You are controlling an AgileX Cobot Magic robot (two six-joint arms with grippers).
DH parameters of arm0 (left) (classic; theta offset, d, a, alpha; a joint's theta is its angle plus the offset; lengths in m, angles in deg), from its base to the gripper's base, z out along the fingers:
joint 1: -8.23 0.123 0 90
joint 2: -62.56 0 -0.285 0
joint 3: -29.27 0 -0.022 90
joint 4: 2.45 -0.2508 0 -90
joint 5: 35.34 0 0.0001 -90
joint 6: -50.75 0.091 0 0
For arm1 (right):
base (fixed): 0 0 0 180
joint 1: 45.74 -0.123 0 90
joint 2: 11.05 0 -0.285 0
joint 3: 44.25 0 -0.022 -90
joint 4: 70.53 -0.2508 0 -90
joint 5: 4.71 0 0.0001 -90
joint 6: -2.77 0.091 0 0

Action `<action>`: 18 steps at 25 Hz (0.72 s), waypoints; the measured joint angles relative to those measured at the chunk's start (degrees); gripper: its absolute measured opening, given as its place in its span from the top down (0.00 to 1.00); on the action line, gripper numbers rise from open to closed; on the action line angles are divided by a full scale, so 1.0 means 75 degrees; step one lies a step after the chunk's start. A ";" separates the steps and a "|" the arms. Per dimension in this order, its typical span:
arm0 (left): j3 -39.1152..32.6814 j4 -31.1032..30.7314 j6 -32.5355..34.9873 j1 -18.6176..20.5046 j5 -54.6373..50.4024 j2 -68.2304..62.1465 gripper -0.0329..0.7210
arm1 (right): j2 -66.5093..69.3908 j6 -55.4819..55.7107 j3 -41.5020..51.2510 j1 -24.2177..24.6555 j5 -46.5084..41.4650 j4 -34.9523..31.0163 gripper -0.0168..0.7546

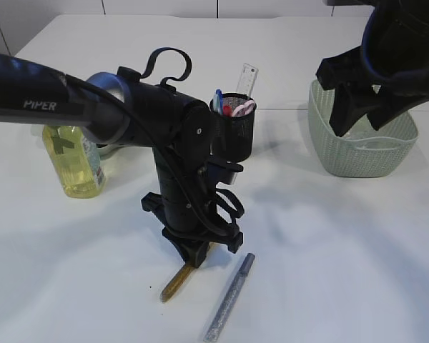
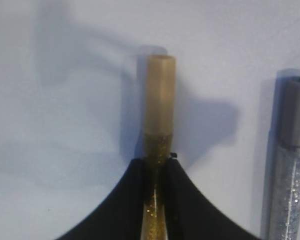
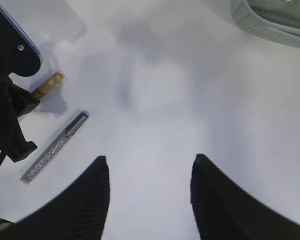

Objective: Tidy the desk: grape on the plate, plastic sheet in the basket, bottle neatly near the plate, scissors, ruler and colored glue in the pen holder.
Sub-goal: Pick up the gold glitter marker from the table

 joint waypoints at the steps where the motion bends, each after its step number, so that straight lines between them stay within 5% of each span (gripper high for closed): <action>1: 0.0000 0.0001 0.0000 0.0000 0.0000 0.0000 0.86 | 0.0000 0.0000 0.0000 0.0000 0.0000 0.0000 0.44; 18: -0.0328 -0.0062 -0.0013 0.0000 0.0003 0.0178 0.85 | 0.0000 0.0000 0.0000 0.0000 0.0000 0.0000 0.44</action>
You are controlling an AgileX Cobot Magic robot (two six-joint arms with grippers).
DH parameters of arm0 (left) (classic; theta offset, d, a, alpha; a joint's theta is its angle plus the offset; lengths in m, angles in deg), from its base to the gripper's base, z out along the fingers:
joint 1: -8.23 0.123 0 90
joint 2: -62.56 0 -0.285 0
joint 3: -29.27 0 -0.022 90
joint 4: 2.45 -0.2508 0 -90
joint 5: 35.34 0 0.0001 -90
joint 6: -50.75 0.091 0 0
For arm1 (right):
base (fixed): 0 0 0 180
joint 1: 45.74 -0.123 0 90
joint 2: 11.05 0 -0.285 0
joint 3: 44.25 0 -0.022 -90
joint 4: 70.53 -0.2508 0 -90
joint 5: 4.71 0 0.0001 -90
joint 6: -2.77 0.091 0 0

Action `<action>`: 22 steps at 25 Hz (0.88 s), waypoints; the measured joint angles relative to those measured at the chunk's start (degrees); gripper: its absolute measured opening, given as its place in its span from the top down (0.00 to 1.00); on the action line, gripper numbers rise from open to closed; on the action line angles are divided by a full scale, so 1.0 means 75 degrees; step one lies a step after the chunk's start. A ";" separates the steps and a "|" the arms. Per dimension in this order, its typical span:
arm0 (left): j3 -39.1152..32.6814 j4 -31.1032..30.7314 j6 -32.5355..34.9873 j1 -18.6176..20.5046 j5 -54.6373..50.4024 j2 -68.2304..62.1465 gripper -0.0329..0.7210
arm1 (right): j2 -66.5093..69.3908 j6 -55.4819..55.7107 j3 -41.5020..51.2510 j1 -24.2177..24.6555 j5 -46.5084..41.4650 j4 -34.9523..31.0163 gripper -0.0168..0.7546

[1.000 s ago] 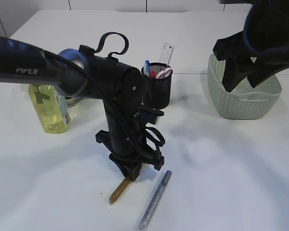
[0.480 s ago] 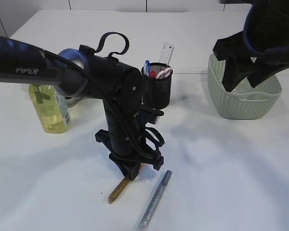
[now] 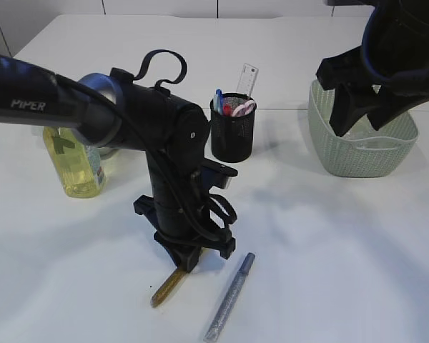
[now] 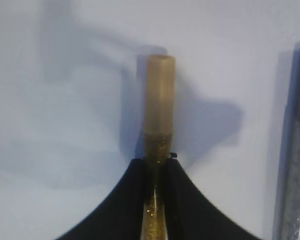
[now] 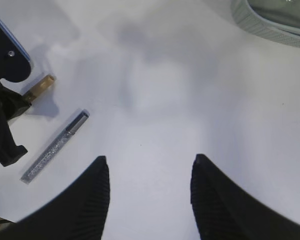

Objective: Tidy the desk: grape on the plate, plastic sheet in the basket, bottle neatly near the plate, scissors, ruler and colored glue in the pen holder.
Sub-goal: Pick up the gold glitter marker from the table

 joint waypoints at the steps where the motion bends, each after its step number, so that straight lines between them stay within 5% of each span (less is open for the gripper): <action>1: -0.0173 0.0000 0.0000 0.0000 0.0087 0.0080 0.85 | 0.0000 0.0000 0.0000 0.0000 0.0000 0.0000 0.44; 15: -0.0976 0.0336 0.0000 0.0000 0.1025 0.1277 0.85 | 0.0000 -0.0016 0.0000 0.0000 0.0000 0.0000 0.44; 22: -0.2146 0.0366 0.0000 0.0000 0.2234 0.2034 0.85 | 0.0000 -0.0016 0.0000 0.0000 0.0000 0.0000 0.44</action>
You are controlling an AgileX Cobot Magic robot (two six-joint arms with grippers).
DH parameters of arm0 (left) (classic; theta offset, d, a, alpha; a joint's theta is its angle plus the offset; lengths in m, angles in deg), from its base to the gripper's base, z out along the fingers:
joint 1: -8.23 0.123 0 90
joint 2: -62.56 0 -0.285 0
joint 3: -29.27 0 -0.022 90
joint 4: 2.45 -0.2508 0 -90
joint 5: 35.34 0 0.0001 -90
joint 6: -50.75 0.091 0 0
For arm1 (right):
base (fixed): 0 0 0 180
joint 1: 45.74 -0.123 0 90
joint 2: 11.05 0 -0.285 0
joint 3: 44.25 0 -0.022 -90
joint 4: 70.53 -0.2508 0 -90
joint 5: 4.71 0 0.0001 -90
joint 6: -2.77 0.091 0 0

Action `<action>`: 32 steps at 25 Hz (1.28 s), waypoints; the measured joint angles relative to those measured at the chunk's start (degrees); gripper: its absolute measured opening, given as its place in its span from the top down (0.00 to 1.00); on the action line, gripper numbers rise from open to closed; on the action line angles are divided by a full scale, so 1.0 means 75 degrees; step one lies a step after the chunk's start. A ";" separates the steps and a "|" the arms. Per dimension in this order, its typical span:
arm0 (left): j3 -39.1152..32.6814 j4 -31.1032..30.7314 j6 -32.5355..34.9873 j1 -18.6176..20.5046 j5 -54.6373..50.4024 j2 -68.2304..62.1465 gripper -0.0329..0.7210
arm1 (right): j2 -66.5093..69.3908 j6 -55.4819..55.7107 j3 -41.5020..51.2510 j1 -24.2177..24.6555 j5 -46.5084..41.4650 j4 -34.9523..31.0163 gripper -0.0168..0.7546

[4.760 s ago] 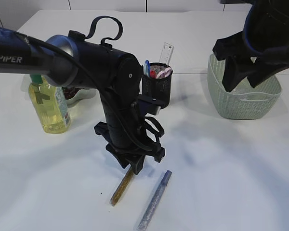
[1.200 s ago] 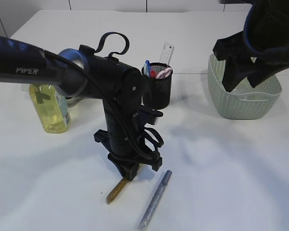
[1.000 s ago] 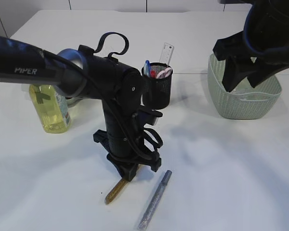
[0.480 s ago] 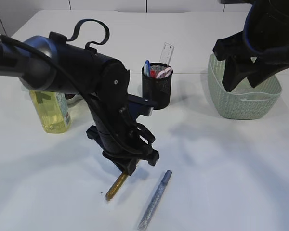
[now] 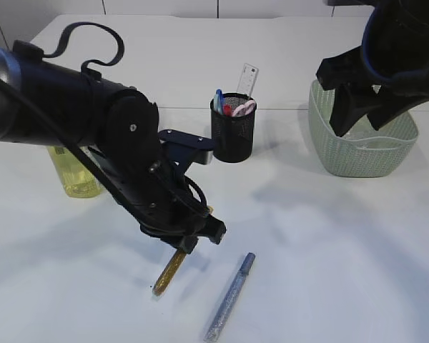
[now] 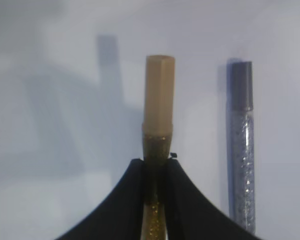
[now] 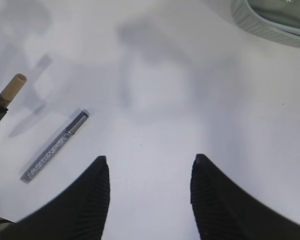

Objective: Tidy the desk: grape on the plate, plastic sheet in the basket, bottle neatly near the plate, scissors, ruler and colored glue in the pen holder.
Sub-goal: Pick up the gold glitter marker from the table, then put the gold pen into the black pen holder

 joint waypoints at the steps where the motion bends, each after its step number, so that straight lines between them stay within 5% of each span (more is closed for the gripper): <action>1: -0.0034 0.0000 0.0000 0.0000 0.0182 0.0074 0.85 | 0.0000 0.0000 0.0000 0.0000 0.0000 0.0000 0.44; 14: -0.0049 -0.0878 0.0000 0.0000 0.3135 0.0544 0.85 | 0.0000 -0.0016 0.0000 0.0000 0.0000 0.0046 0.44; 32: 0.0284 -0.0943 0.0000 0.0630 0.8906 0.0242 0.84 | 0.0000 -0.0016 0.0000 0.0000 0.0000 -0.0126 0.44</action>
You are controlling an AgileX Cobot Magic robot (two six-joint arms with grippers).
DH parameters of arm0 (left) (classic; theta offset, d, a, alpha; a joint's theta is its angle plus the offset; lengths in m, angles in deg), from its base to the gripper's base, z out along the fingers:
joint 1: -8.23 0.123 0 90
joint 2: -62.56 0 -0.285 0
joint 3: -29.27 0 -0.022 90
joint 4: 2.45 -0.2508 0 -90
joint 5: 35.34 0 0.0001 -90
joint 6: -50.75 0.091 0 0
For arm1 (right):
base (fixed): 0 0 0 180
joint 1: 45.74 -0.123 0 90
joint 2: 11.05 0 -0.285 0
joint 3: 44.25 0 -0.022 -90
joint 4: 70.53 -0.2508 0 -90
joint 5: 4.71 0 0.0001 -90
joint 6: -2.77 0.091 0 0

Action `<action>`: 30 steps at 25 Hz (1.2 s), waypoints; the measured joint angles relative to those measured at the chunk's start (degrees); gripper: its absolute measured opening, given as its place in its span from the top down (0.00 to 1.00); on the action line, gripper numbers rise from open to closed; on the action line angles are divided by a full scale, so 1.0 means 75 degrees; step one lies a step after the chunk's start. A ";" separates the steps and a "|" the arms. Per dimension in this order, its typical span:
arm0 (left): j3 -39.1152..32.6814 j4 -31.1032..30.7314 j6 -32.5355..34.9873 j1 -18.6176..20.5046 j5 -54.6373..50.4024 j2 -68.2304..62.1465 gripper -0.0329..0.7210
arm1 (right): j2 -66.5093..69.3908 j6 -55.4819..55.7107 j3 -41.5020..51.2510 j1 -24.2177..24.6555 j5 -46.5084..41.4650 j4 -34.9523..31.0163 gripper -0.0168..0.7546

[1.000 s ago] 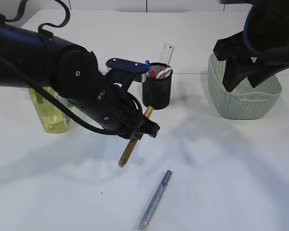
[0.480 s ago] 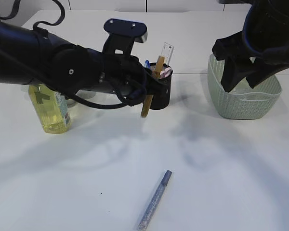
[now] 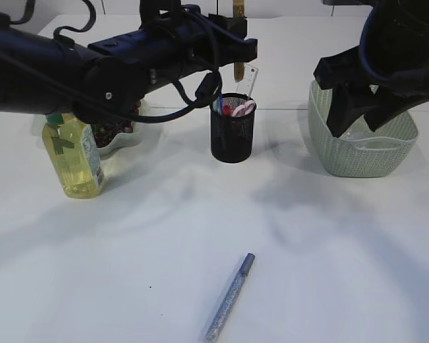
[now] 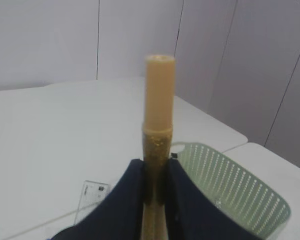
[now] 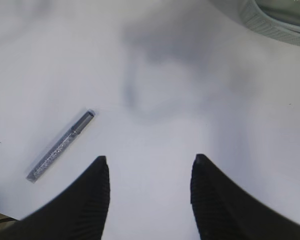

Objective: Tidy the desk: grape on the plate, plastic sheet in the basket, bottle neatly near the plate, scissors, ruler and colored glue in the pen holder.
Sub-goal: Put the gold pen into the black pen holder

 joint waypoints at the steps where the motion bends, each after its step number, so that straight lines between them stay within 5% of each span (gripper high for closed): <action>1: 0.0176 0.0000 0.0000 0.0013 0.0059 -0.0129 0.84 | 0.0000 0.0000 0.0000 0.0000 0.0000 0.0000 0.44; 12: 0.1982 0.0000 0.0084 0.0403 0.0162 -0.1628 0.84 | 0.0000 -0.0014 0.0000 0.0000 0.0000 0.0113 0.44; 30: 0.2203 0.0000 0.0084 0.0688 0.0176 -0.2335 0.83 | 0.0000 -0.0014 0.0000 0.0000 0.0000 0.0304 0.44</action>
